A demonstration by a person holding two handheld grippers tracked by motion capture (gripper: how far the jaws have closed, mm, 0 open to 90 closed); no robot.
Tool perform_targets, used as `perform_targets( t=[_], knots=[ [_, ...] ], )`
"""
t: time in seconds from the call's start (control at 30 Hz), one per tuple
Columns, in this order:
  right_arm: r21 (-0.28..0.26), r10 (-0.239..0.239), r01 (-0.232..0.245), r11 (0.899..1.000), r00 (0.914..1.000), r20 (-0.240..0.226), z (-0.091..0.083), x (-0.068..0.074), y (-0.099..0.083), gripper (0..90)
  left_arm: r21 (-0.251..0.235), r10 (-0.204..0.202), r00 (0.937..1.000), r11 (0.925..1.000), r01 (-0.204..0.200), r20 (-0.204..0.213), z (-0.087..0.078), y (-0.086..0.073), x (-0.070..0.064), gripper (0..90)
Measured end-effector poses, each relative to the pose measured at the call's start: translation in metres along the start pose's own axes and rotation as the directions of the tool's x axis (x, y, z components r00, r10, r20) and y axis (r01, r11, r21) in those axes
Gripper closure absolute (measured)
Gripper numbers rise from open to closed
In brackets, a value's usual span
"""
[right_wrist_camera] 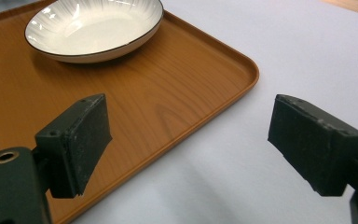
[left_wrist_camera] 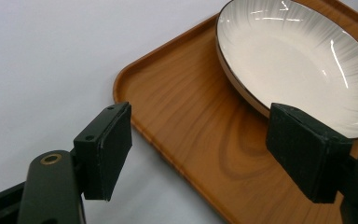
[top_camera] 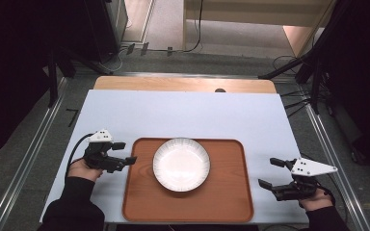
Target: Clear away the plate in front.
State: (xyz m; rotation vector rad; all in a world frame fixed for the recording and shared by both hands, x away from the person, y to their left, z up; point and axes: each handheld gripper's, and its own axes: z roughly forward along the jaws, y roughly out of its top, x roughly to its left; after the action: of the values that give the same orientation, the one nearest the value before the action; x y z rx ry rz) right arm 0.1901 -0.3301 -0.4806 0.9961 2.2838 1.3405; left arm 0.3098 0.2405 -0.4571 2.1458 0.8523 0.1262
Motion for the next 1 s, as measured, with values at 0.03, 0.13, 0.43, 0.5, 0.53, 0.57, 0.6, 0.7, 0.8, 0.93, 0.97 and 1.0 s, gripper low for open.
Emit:
perform_targets(
  t=[0.03, 0.13, 0.43, 0.5, 0.53, 0.57, 0.6, 0.7, 0.8, 0.93, 0.97, 1.0],
  knots=[
    [0.001, 0.002, -0.002, 1.000, 1.0000, 0.000, 0.000, 0.000, 0.000, 13.6, -0.001, 0.000, 1.0000, 1.0000, 0.000, -0.002, -0.001, -0.001, 0.001, 23.4],
    [0.002, 0.006, -0.006, 1.000, 1.0000, 0.003, 0.000, 0.000, 0.000, 13.6, -0.007, 0.002, 1.0000, 1.0000, -0.002, -0.009, -0.005, -0.003, 0.003, 23.5],
    [-0.003, 0.017, -0.017, 1.000, 0.9999, 0.004, -0.001, -0.001, 0.000, 13.6, -0.035, -0.011, 0.9997, 0.9993, 0.010, -0.023, -0.014, -0.013, 0.012, 23.4],
    [-0.007, 0.015, -0.015, 1.000, 0.9999, 0.009, -0.001, -0.002, -0.001, 13.6, -0.036, -0.013, 0.9993, 0.9993, 0.012, -0.034, -0.016, -0.015, 0.013, 23.4],
    [-0.007, 0.016, -0.016, 1.000, 0.9998, 0.010, -0.001, -0.002, -0.001, 13.6, -0.038, -0.014, 0.9992, 0.9992, 0.012, -0.037, -0.017, -0.015, 0.014, 23.4],
    [-0.007, 0.021, -0.021, 1.000, 0.9997, 0.011, -0.002, -0.002, -0.001, 13.6, -0.043, -0.016, 0.9991, 0.9990, 0.015, -0.039, -0.017, -0.016, 0.014, 23.4],
    [-0.010, 0.022, -0.022, 1.000, 0.9997, 0.011, -0.002, -0.002, -0.001, 13.6, -0.044, -0.017, 0.9990, 0.9989, 0.015, -0.041, -0.018, -0.017, 0.015, 23.3],
    [-0.011, 0.021, -0.021, 1.000, 0.9997, 0.014, -0.002, -0.003, -0.001, 13.6, -0.042, -0.016, 0.9986, 0.9990, 0.014, -0.051, -0.018, -0.019, 0.017, 23.2],
    [-0.010, 0.020, -0.020, 1.000, 0.9997, 0.015, -0.002, -0.003, -0.001, 13.6, -0.039, -0.025, 0.9981, 0.9990, 0.023, -0.056, -0.018, -0.019, 0.019, 23.2],
    [-0.004, 0.025, -0.024, 1.000, 0.9995, 0.019, -0.003, -0.003, -0.001, 13.6, -0.038, -0.029, 0.9980, 0.9989, 0.027, -0.056, -0.018, -0.020, 0.021, 23.2],
    [-0.006, 0.027, -0.027, 1.000, 0.9995, 0.019, -0.002, -0.003, -0.001, 13.6, -0.036, -0.026, 0.9980, 0.9991, 0.024, -0.057, -0.017, -0.020, 0.021, 23.2],
    [-0.005, 0.028, -0.028, 1.000, 0.9994, 0.021, -0.002, -0.003, -0.001, 13.6, -0.032, -0.025, 0.9980, 0.9992, 0.023, -0.058, -0.017, -0.020, 0.021, 23.2]
  ],
)
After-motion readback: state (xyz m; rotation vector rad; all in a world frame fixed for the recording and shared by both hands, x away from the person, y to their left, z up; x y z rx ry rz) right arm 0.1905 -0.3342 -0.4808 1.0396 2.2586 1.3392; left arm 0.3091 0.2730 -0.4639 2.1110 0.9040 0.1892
